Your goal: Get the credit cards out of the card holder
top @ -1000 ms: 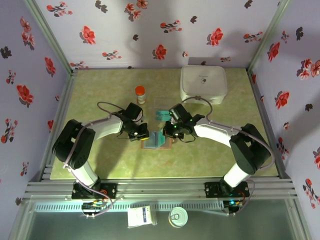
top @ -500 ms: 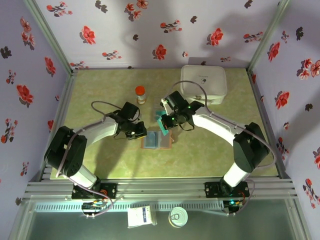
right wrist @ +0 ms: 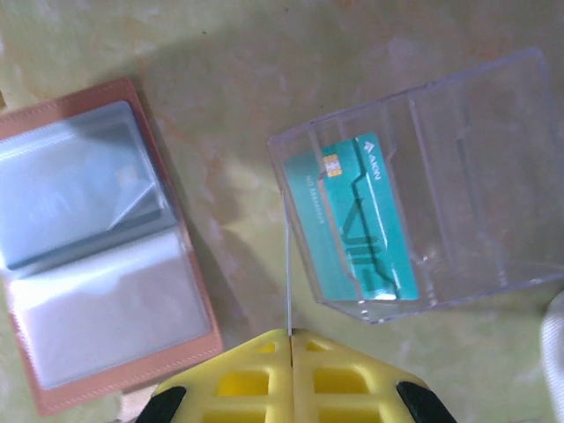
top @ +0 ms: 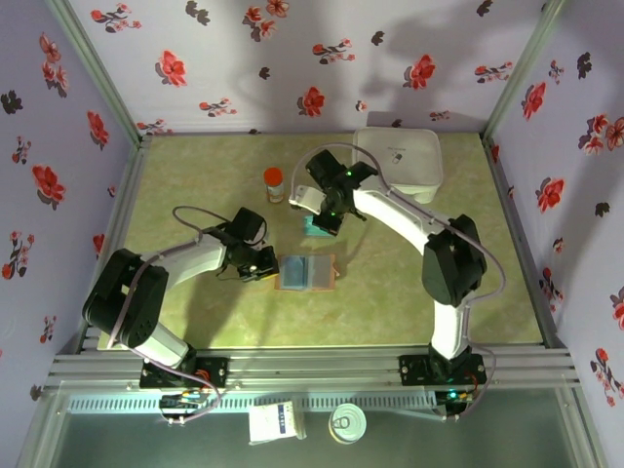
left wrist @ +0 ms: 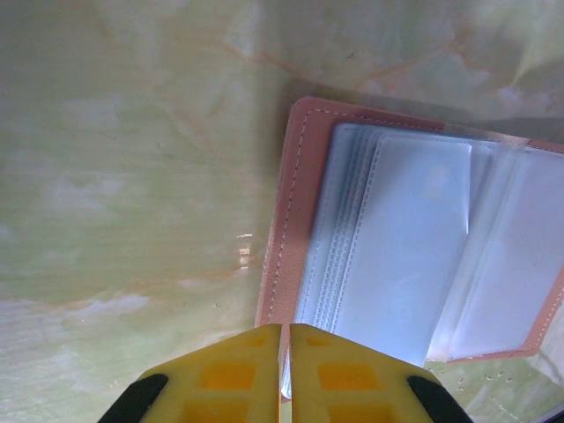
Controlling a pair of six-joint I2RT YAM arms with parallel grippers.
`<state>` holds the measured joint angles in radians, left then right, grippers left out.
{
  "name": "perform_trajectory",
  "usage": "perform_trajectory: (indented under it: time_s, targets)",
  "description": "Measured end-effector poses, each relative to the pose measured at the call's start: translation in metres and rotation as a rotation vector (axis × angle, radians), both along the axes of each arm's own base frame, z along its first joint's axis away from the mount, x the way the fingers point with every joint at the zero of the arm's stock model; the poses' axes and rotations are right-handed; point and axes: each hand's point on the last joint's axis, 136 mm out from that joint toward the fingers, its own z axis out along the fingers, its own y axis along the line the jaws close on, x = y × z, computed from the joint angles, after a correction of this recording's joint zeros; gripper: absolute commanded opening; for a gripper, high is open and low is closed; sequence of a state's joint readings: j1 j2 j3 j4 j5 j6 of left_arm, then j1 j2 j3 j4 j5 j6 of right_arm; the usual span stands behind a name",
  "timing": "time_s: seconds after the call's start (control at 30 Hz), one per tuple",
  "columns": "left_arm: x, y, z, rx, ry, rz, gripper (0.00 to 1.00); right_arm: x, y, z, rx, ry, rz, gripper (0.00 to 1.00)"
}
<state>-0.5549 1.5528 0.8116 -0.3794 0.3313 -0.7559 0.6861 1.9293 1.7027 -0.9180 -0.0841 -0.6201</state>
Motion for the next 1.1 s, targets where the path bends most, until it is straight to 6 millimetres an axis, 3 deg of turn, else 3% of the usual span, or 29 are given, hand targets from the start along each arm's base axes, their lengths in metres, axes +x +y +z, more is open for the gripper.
perform_trajectory:
  time_s: [0.27,0.47,0.7,1.03,1.1]
  targets:
    - [-0.002,0.002,-0.008,0.013,0.022,-0.001,0.08,0.036,-0.003,0.000,-0.064,-0.005,0.108,0.00]
    - [-0.006,0.003,-0.013,0.018,0.037,-0.003,0.08,0.052,0.003,-0.004,-0.067,0.021,0.153,0.00]
    - [-0.010,0.005,-0.016,0.016,0.048,-0.005,0.08,0.057,0.016,-0.014,-0.046,0.052,0.197,0.00]
    - [-0.013,0.005,-0.014,0.009,0.046,-0.003,0.08,0.050,0.015,-0.033,-0.065,0.114,0.208,0.00]
    - [-0.013,0.005,-0.014,0.006,0.049,-0.002,0.08,0.049,0.015,-0.036,-0.068,0.120,0.208,0.07]
